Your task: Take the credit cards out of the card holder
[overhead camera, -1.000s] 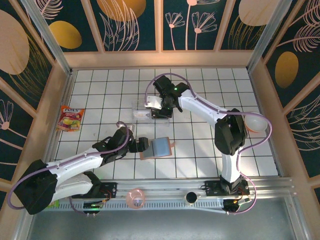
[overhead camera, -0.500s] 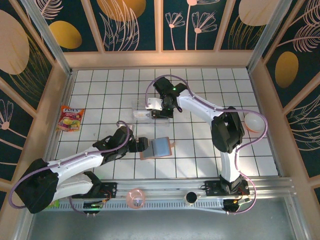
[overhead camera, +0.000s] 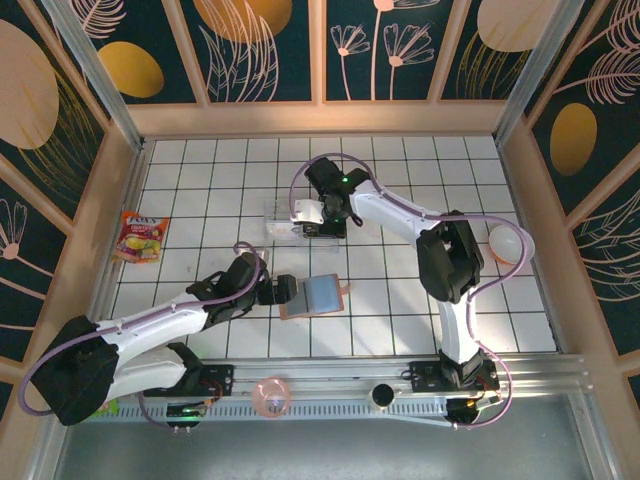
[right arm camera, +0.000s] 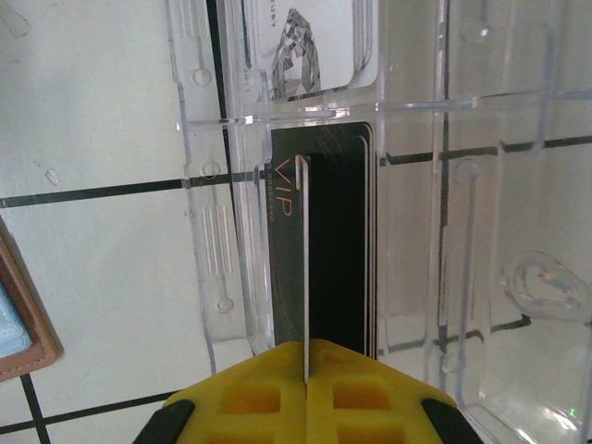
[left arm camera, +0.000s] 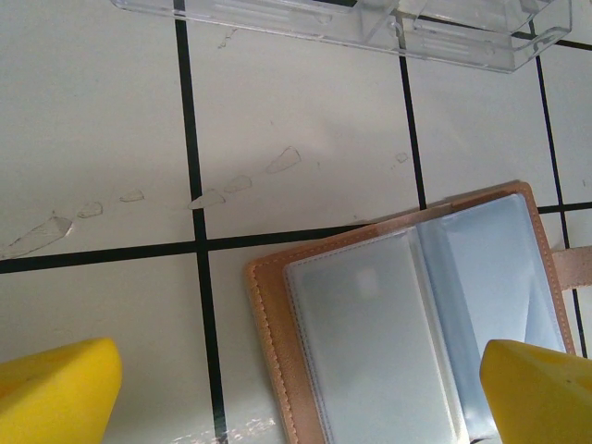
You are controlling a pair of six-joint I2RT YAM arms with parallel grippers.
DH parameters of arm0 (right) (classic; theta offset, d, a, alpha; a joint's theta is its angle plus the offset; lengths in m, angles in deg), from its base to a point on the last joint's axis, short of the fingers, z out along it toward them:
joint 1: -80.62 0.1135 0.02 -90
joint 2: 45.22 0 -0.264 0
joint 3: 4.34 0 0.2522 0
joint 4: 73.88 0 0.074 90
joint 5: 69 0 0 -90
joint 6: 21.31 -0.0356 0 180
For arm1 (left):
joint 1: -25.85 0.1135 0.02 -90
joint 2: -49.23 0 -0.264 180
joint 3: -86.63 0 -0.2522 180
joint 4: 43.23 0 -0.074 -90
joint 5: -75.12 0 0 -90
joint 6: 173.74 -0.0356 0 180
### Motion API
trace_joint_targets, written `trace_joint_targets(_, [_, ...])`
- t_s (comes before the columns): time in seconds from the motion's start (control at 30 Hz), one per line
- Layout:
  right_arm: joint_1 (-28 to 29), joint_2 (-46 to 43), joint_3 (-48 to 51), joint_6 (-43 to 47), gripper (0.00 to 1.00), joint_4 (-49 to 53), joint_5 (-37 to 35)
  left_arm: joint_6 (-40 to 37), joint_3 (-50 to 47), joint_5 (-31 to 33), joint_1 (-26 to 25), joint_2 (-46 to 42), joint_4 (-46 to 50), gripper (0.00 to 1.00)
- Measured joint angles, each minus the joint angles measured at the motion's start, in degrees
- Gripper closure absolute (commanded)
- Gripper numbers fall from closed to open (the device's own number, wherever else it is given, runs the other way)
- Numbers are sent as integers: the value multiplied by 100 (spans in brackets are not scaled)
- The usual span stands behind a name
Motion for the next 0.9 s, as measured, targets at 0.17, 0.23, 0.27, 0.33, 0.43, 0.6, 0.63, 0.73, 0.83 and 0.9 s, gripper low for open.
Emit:
trace_joint_targets(0.17, [4, 74, 0, -11, 81, -48, 17, 0, 0, 0, 4, 0, 0, 1])
trace_joint_targets(0.23, [4, 74, -2, -59, 76, -133, 11, 0, 0, -4, 13, 0, -2, 1])
trace_joint_targets(0.27, [4, 74, -7, -98, 74, -190, 13, 2, 0, -2, 15, 0, -2, 1])
trace_joint_targets(0.33, [4, 74, -28, -164, 70, -260, 33, 2, 0, -2, 15, 0, -4, 1])
trace_joint_targets(0.43, [4, 39, -122, -374, 67, -378, 138, 9, -17, 0, 22, -15, -35, 1])
trace_joint_targets(0.6, [28, -455, 74, -1180, 65, -1067, 367, 96, -122, 68, 22, -197, -109, 1])
trace_joint_targets(0.63, [39, -649, 234, -1458, 65, -1342, 369, 138, -153, 92, 22, -271, -125, 1])
trace_joint_targets(0.73, [85, -1207, 848, -2531, 65, -2273, 343, 258, -278, 238, 22, -564, -164, 1])
trace_joint_targets(0.83, [166, -1648, 1620, -3709, 65, -3132, 278, 393, -439, 415, 22, -874, -160, 1])
trace_joint_targets(0.9, [295, -1847, 2175, -4409, 65, -3488, 203, 490, -570, 525, 22, -1086, -153, 1])
